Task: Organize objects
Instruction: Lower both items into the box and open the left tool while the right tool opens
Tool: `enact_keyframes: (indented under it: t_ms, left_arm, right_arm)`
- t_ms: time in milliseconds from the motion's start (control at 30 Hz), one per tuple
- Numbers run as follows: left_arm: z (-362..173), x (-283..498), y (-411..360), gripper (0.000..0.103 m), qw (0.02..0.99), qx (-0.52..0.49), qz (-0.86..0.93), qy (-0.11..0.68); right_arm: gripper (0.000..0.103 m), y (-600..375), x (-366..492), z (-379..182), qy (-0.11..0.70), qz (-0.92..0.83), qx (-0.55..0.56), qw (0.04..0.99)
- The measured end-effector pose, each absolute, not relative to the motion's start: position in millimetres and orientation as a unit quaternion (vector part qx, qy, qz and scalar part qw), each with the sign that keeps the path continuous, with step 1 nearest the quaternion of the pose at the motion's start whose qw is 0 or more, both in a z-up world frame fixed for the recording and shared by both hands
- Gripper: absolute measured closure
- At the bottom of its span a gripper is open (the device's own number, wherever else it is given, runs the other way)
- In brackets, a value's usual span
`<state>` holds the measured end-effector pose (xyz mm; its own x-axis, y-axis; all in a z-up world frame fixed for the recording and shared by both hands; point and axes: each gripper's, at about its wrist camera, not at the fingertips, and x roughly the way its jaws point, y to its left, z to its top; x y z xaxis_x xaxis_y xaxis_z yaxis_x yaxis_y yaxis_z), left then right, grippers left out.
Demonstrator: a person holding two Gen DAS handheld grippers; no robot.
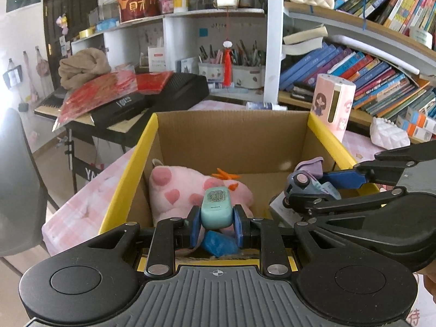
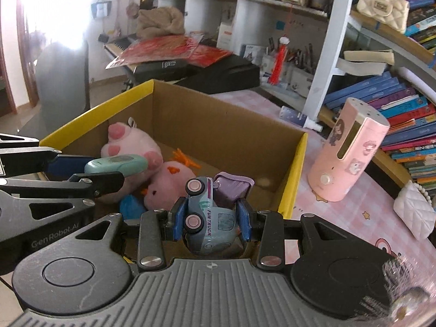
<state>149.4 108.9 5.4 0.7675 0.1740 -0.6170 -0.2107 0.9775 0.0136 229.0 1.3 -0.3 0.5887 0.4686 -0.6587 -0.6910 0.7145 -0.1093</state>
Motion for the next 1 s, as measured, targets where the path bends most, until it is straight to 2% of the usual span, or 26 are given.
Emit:
enact_keyframes:
  t_ms: [1000]
  left_arm:
    - [4.7, 152.9, 98.6, 0.079, 0.935, -0.022, 0.129, 0.331]
  right_arm:
    - [0.066, 4.2, 242.2, -8.7, 0.316, 0.369, -0.194, 0.852]
